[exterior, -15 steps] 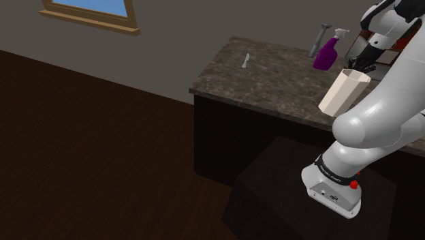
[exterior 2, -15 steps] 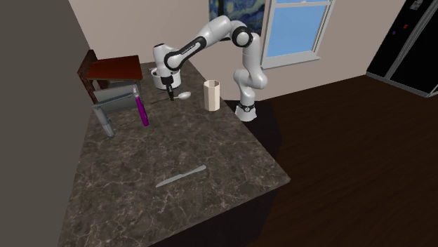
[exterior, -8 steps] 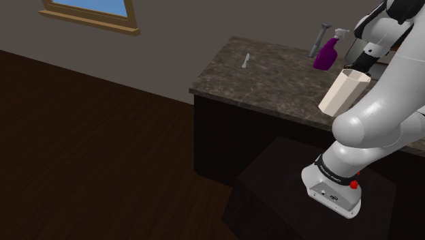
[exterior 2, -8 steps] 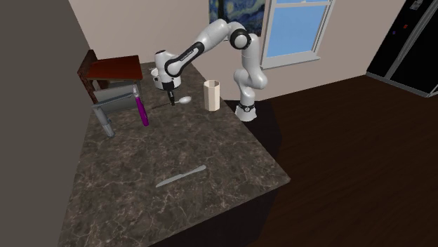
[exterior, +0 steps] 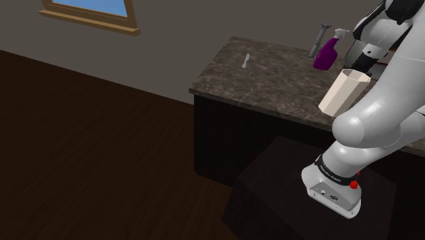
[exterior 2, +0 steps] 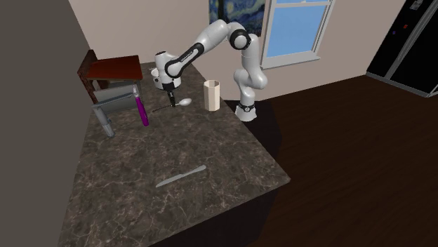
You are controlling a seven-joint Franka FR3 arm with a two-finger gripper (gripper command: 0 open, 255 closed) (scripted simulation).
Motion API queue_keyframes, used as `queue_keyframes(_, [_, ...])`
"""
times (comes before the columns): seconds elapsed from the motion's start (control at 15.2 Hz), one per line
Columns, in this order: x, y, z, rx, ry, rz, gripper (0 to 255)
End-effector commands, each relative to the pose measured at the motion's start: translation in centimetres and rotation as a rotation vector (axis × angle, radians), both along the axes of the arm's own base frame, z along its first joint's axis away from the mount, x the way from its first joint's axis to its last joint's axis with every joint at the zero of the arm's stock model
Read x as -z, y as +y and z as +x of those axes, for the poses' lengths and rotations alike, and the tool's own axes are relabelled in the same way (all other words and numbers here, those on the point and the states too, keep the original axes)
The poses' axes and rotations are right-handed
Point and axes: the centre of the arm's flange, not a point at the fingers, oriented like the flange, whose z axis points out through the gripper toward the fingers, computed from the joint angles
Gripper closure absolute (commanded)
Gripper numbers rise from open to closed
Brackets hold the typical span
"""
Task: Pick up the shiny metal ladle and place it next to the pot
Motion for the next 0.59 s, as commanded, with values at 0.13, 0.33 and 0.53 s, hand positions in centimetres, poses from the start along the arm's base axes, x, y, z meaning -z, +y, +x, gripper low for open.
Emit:
queue_keyframes(0.13, [0.0,0.0,0.0,0.0,0.0,0.0,0])
queue_keyframes(0.33, [-1.3,-0.1,-0.1,0.0,0.0,0.0,0])
queue_keyframes(0.53, [-5.0,-0.4,-0.4,0.0,0.0,0.0,0])
